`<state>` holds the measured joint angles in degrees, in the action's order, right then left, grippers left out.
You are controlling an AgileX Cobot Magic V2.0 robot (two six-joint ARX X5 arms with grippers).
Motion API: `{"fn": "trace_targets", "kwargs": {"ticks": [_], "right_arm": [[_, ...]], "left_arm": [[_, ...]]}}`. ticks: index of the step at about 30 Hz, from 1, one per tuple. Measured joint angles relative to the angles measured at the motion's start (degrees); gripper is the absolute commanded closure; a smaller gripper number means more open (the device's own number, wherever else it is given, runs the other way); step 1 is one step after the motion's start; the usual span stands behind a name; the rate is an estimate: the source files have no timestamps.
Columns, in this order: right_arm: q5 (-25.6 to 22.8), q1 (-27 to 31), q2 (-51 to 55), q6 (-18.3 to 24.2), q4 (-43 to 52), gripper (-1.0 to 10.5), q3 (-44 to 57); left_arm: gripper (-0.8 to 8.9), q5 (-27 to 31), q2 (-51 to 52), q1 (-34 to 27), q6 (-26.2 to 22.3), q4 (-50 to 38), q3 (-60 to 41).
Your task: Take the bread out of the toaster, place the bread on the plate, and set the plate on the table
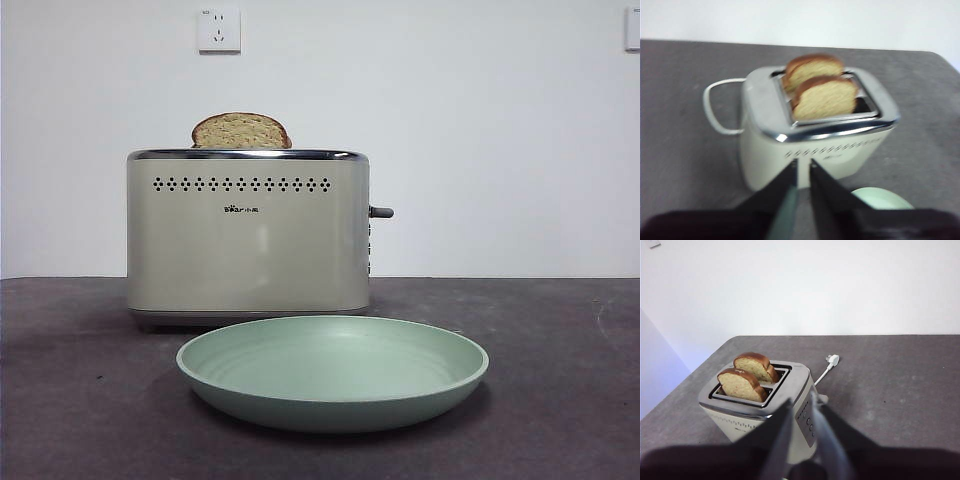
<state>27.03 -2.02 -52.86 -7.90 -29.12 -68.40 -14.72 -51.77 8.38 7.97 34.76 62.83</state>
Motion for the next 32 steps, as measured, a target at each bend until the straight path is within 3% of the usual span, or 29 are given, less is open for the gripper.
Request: {"fn": "trace_targets", "kwargs": {"ticks": [2,3,7,13,18,24,27,32], "right_arm": [[0.0,-0.2,-1.2,0.0,0.0,6.8,-0.5],[0.0,-0.2,-1.8,0.0,-0.1,6.8,-0.5],[0.0,-0.2,-3.4,0.0,-1.4,6.9,-0.5],[0.0,-0.2,-5.0,0.0,-1.5,6.9,-0.5],[0.0,-0.3,-5.7,0.0,-1.6,6.9,-0.5],[0.0,-0.3,-5.7,0.0,-1.5,6.9,-0.5],[0.0,-0.3,-5.7,0.0,-1.5,6.9,-0.5],[0.0,-0.3,-5.7,0.0,-1.6,6.9,-0.5]], "left_arm": [[4.36,-1.5,-2.7,0.0,-0.7,0.8,4.1],[4.27,-2.1,-4.2,0.0,-1.0,1.2,6.5],[4.29,-6.0,-9.4,0.0,-3.0,2.8,13.5],[4.32,-19.0,-21.5,0.0,-6.1,7.1,26.7],[4.31,-25.4,-34.4,0.0,-9.9,13.6,40.3],[4.31,-25.5,-46.4,0.0,-14.4,16.5,50.6],[4.31,-24.2,-49.7,0.6,-20.0,18.5,52.3],[4.31,-16.2,-51.5,3.3,-30.7,21.0,52.3]]}}
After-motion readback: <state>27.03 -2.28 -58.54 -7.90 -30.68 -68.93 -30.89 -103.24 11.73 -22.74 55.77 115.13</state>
